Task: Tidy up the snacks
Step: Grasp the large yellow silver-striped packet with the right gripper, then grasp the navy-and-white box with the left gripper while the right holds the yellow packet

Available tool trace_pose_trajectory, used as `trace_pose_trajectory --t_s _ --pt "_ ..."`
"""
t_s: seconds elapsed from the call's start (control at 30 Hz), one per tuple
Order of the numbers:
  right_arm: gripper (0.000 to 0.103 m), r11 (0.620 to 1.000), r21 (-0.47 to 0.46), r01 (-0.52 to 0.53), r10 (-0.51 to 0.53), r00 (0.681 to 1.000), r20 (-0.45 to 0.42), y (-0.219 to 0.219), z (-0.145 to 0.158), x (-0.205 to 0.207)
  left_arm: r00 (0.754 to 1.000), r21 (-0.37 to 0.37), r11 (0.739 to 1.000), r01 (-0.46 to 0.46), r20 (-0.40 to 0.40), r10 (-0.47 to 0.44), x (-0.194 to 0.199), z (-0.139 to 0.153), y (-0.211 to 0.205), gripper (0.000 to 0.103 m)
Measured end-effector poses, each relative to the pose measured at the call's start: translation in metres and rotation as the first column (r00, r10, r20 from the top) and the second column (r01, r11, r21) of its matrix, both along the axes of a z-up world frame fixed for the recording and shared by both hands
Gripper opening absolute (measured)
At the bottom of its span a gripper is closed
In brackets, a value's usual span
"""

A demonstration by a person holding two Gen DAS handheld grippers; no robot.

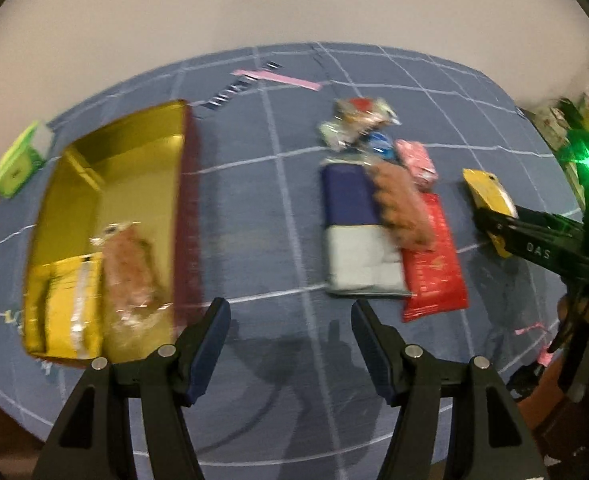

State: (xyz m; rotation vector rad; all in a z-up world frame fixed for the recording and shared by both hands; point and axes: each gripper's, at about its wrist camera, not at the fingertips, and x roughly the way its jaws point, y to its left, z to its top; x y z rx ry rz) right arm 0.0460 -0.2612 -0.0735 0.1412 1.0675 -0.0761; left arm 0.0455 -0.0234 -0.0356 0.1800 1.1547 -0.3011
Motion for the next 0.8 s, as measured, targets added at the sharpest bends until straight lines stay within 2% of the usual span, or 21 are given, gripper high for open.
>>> trace_pose_trajectory --t_s 0.07,0.27,0.53,0.6,0.7,0.8 --pt "0.054 1.000 0.005 -0.003 0.003 1.000 0.004 -0.001 0.000 0.000 0.999 -0.025 0.999 0.041 -0.028 -0.041 0.004 -0.005 -0.010 0.064" --pt "0.054 1.000 0.006 -0.011 0.010 1.000 0.017 -0.003 0.000 -0.003 0.993 0.005 0.994 0.108 -0.043 -0.108 0.014 -0.022 -0.036 0.064" --pt "0.055 0.999 0.050 0.000 -0.001 1.000 0.021 -0.009 0.000 -0.003 0.989 -0.018 0.992 0.128 -0.075 -0.129 0.028 -0.032 -0.052 0.064" --pt "0.055 0.999 0.051 -0.002 0.001 1.000 0.023 -0.009 0.000 -0.003 0.989 -0.027 0.993 0.116 -0.087 -0.118 0.030 -0.033 -0.053 0.064" --pt "0.055 0.999 0.053 -0.004 0.002 1.000 0.027 -0.010 -0.001 -0.005 0.991 0.002 0.993 0.114 -0.075 -0.114 0.033 -0.037 -0.058 0.064" --pt "0.055 0.999 0.051 -0.004 0.003 1.000 0.029 -0.009 -0.001 -0.005 0.990 -0.027 0.996 0.090 -0.105 -0.093 0.040 -0.044 -0.058 0.064"
